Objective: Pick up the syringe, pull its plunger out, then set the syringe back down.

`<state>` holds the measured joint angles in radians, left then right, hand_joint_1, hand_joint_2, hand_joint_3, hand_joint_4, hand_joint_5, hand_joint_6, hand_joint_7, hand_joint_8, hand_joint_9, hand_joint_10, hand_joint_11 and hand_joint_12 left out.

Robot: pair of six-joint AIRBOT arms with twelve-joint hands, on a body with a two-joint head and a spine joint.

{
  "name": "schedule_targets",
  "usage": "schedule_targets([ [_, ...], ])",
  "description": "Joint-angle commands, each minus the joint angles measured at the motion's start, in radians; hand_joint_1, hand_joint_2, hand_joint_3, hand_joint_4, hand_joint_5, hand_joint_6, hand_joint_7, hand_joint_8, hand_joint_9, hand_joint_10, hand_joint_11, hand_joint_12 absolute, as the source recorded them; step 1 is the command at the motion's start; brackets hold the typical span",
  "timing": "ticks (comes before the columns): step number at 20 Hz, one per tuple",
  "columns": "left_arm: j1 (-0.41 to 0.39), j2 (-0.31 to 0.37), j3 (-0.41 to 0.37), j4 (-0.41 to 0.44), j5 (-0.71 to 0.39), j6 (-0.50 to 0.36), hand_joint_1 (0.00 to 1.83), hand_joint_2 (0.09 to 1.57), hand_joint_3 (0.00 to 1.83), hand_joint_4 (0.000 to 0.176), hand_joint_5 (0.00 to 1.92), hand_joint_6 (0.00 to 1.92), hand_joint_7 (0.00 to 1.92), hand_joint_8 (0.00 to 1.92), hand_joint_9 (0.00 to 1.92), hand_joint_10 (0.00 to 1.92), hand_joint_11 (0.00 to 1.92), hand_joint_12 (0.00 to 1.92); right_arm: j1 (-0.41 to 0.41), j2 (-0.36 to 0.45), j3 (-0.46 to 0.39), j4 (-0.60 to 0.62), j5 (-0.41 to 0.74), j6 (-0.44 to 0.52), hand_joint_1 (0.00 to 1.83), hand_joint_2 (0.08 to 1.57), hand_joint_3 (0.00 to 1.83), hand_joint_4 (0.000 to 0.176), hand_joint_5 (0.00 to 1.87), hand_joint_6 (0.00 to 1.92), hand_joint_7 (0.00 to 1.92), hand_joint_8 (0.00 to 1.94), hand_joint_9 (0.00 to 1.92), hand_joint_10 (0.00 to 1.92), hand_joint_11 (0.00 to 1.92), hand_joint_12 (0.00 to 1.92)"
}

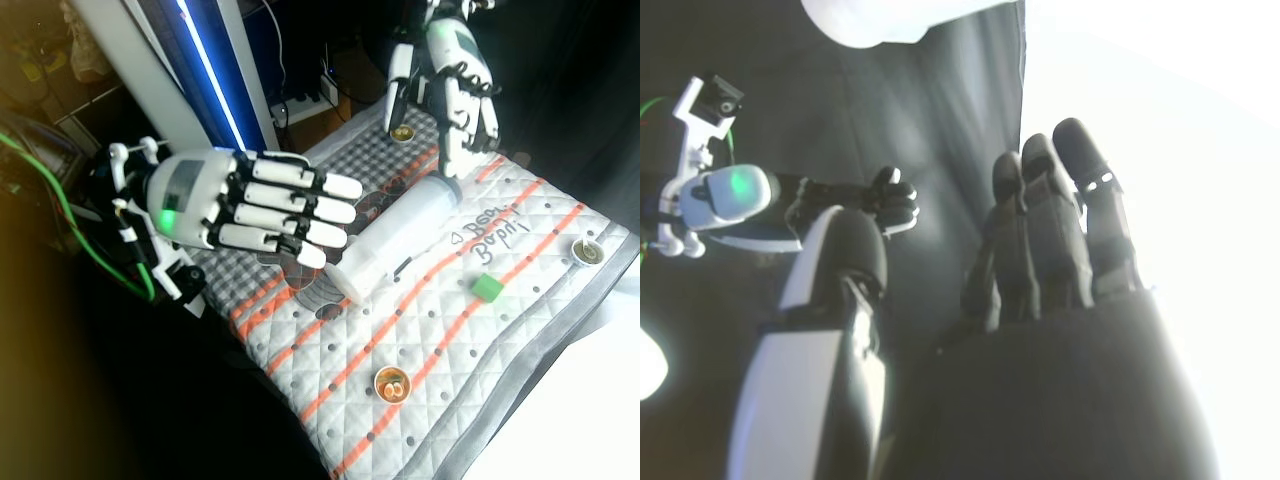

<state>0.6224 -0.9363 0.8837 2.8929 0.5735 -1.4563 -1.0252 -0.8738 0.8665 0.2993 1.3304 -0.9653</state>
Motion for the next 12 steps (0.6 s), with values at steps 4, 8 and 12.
schedule_targets([
  [4, -0.024, 0.002, 0.001, 0.032, 0.123, -0.005, 0.64, 0.68, 0.02, 0.000, 0.32, 0.03, 0.13, 0.01, 0.02, 0.20, 0.00, 1.08, 0.007, 0.009, -0.003, -0.013, 0.131, 0.004, 0.91, 0.88, 0.01, 0.000, 0.34, 0.00, 0.35, 0.00, 0.31, 0.03, 0.00, 0.81],
  [8, -0.133, -0.053, 0.063, 0.116, -0.051, -0.005, 0.77, 0.68, 0.00, 0.000, 0.21, 0.00, 0.11, 0.01, 0.07, 0.15, 0.00, 1.10, 0.007, 0.009, -0.001, -0.013, 0.131, 0.004, 0.91, 0.90, 0.01, 0.000, 0.35, 0.00, 0.38, 0.01, 0.35, 0.02, 0.00, 0.86],
  [12, -0.208, -0.143, 0.149, 0.119, -0.212, 0.017, 0.85, 0.68, 0.00, 0.000, 0.27, 0.01, 0.16, 0.01, 0.10, 0.11, 0.00, 0.94, 0.006, 0.008, 0.008, -0.014, 0.130, 0.004, 0.93, 0.90, 0.00, 0.000, 0.35, 0.00, 0.36, 0.00, 0.33, 0.01, 0.00, 0.79],
])
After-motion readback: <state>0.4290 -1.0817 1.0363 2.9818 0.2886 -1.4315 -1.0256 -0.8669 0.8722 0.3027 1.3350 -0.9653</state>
